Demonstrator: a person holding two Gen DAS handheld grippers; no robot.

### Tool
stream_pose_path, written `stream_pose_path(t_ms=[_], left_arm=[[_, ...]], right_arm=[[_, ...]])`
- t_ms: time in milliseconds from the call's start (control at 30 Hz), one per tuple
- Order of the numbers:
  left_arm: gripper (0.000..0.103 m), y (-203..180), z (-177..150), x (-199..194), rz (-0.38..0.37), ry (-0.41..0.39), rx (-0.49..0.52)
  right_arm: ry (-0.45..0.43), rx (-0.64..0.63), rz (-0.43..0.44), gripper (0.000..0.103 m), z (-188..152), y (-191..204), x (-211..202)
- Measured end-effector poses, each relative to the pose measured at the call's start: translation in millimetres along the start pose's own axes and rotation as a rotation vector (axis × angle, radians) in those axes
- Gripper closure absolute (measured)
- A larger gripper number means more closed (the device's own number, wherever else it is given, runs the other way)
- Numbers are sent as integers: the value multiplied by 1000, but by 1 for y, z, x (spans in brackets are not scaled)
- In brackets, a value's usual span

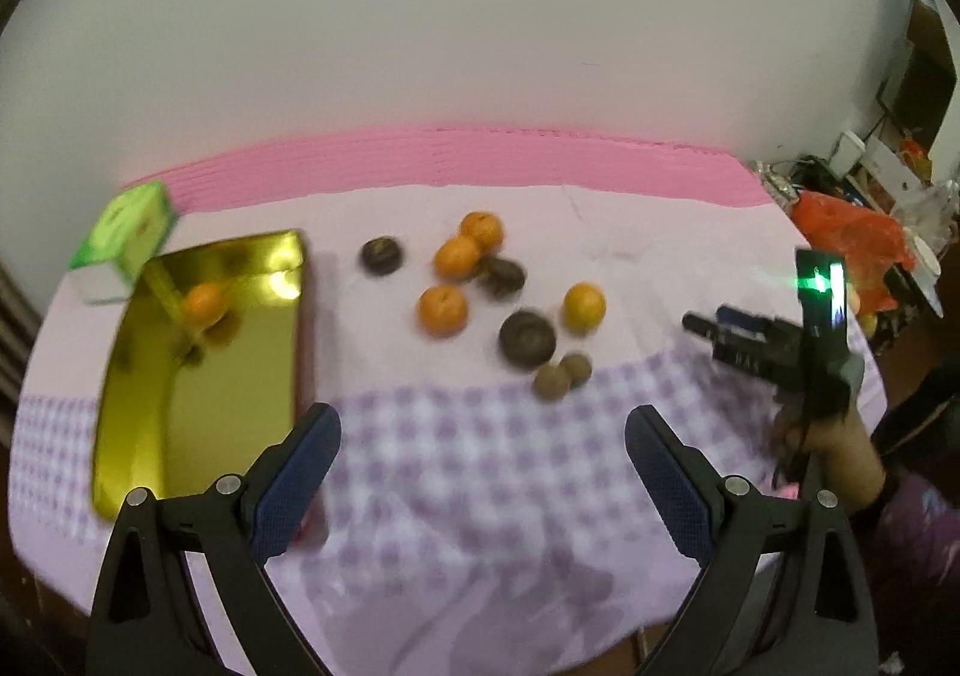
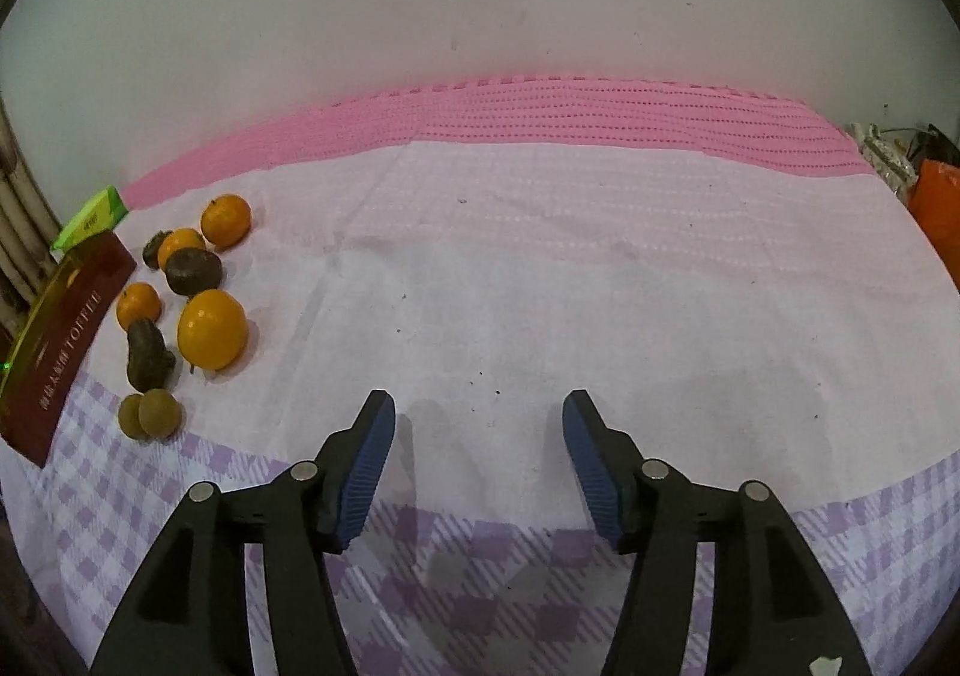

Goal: Organize fruits
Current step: 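Reach the left gripper to another mandarin and grasp it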

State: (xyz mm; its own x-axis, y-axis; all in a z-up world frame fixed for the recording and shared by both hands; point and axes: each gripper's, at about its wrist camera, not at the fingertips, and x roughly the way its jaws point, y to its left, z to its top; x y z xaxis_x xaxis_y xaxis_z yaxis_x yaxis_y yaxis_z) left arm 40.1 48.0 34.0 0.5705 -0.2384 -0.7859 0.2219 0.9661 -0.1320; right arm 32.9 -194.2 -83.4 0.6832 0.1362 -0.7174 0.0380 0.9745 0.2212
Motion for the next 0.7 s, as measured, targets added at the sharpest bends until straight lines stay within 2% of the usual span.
stream_pose_path(t_ms=[167,267,333,400,467,533,700], left_arm=[[7,-6,37,53,-43,49,93],[9,-5,47,84,-11,85,156],[13,1,53,103,-8,108,167],[32,7,58,117,-17,139,168],[38,11,60,130,-6,168,175],[42,17,61,142,16,193,176],[42,27,62,157,-8,235,160]], right_arm=[[-3,13,30,38,0,-3,0],[3,-3,33,33,0,1,1],[4,-7,39,31,0,1,1],[3,-2,49,29,-1,-1,1],[1,6,64,27,-1,-3,1],[1,9,74,25,0,-3,1],[3,4,77,24,0,-2,1]])
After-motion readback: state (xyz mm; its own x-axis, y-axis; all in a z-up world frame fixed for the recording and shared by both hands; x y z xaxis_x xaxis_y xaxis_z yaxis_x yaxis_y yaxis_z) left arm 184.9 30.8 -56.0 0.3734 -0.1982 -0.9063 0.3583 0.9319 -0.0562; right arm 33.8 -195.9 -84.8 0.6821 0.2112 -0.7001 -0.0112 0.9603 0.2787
